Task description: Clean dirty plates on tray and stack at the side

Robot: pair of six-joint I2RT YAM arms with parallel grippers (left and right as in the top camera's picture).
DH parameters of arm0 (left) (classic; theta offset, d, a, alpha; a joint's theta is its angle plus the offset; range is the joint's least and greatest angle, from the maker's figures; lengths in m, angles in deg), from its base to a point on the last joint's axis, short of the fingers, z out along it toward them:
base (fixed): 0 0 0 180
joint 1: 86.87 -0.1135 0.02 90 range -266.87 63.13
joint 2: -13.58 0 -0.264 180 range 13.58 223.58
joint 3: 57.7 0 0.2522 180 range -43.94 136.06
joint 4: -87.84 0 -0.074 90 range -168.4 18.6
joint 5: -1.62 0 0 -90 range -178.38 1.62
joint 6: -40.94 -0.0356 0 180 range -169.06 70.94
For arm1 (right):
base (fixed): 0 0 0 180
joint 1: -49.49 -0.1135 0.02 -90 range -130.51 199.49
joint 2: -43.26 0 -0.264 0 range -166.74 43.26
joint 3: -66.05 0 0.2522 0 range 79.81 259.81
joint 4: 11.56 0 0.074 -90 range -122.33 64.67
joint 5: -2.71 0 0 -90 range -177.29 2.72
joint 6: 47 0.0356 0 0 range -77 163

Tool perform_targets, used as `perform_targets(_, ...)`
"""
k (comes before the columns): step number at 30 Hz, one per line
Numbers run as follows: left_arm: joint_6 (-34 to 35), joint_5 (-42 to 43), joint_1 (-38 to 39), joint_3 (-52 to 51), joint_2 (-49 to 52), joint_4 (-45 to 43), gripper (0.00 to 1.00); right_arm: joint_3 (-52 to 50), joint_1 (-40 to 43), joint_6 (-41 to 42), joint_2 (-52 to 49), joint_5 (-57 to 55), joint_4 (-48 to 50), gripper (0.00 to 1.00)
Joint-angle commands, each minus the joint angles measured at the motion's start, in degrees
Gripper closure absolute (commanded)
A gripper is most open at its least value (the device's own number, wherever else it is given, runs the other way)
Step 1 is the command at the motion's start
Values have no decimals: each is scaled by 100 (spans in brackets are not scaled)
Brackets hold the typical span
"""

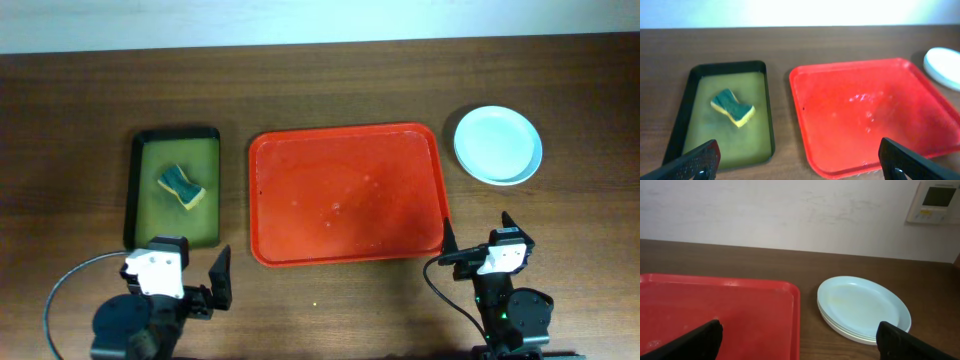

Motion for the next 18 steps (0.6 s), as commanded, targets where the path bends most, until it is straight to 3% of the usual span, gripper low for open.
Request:
perform_targets(1, -219, -28, -131, -450, -341, -245, 0, -31, 35, 46, 55, -11, -28, 1)
perform_targets(10, -219, -26, -299, -1604, -1051, -1613, 1, -31, 35, 46, 55, -9, -28, 1)
perform_targets(18, -212, -13, -299, -2953, -1781, -3595, 1, -31, 35, 46, 55, -11, -28, 1)
